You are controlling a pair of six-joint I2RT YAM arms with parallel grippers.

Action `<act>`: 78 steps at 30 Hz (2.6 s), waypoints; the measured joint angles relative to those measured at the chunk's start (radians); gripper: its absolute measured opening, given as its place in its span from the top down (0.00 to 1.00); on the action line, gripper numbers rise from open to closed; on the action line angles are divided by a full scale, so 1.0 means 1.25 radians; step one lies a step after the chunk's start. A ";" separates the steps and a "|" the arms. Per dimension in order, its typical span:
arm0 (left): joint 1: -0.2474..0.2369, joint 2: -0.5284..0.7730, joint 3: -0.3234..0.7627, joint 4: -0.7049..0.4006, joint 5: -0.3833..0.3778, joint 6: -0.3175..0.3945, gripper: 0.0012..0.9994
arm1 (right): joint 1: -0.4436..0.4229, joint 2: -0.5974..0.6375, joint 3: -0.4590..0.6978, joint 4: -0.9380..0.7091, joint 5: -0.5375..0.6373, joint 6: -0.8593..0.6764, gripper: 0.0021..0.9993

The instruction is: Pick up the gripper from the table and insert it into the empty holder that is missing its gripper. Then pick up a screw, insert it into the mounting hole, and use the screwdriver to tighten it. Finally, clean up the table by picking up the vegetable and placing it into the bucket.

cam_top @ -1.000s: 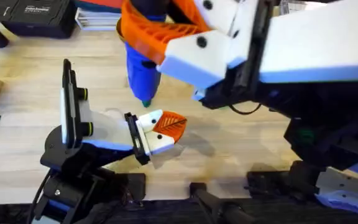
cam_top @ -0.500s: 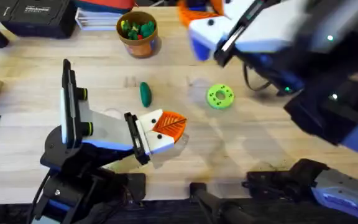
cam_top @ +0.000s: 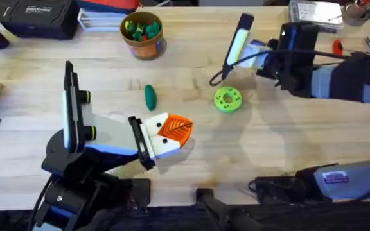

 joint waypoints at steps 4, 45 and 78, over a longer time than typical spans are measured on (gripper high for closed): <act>0.000 0.000 0.000 0.000 0.000 0.000 1.00 | -0.014 0.047 0.000 -0.007 0.006 -0.026 0.97; 0.000 0.000 0.000 0.000 -0.002 0.000 0.02 | 0.181 -0.624 0.025 -0.580 -0.084 0.723 0.01; 0.000 0.790 0.687 -0.612 -0.691 -0.009 0.01 | 0.222 -0.690 0.025 -0.621 -0.208 0.873 0.01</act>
